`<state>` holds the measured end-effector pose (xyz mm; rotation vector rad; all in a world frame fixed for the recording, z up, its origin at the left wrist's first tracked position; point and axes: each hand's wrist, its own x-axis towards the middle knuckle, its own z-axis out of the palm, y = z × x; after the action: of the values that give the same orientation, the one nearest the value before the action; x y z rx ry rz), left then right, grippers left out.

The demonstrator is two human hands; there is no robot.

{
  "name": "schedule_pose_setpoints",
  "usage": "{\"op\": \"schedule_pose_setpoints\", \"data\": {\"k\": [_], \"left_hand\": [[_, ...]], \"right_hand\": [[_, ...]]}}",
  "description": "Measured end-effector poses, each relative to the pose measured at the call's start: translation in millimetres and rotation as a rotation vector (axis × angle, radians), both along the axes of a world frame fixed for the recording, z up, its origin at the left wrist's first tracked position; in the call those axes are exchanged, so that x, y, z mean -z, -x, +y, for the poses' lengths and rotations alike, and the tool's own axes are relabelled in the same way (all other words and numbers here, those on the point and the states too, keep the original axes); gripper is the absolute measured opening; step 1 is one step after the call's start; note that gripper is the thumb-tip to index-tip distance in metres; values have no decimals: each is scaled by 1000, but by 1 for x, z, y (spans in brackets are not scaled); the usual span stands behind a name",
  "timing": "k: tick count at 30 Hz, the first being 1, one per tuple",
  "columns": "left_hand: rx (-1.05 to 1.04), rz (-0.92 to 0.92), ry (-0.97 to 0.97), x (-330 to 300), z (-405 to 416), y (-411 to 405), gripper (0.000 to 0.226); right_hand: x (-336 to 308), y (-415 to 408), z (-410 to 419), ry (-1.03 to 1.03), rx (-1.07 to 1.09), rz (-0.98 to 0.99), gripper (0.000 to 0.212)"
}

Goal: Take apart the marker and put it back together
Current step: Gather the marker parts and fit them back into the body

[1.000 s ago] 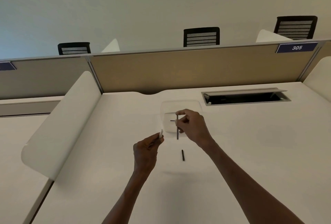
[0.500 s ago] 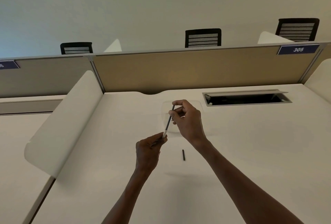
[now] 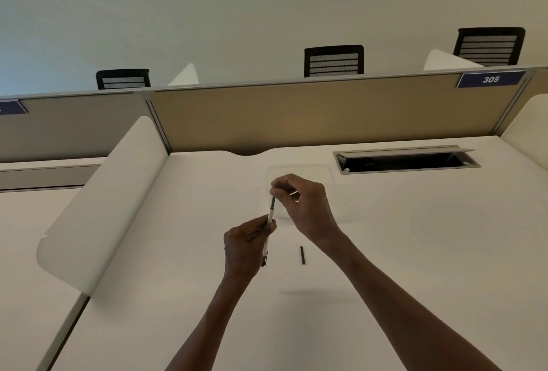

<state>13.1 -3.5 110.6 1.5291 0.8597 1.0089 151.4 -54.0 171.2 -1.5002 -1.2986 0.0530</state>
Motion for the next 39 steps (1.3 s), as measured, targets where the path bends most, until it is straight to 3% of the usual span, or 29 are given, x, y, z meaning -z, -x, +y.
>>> {"op": "schedule_pose_setpoints", "data": {"k": [7, 16, 29, 35, 39], "left_hand": [[-11, -12, -23, -1, 6, 5, 28], [-29, -27, 13, 9, 11, 6, 19], [-40, -29, 31, 20, 19, 7, 18], [-43, -29, 46, 23, 20, 5, 19], [-44, -18, 41, 24, 20, 7, 19]], "right_hand": [[14, -6, 2, 54, 60, 170, 21], [51, -26, 0, 308, 161, 58, 20], [127, -40, -15, 814, 272, 127, 19], [143, -28, -17, 952, 247, 122, 28], [148, -23, -17, 987, 273, 54, 21]]}}
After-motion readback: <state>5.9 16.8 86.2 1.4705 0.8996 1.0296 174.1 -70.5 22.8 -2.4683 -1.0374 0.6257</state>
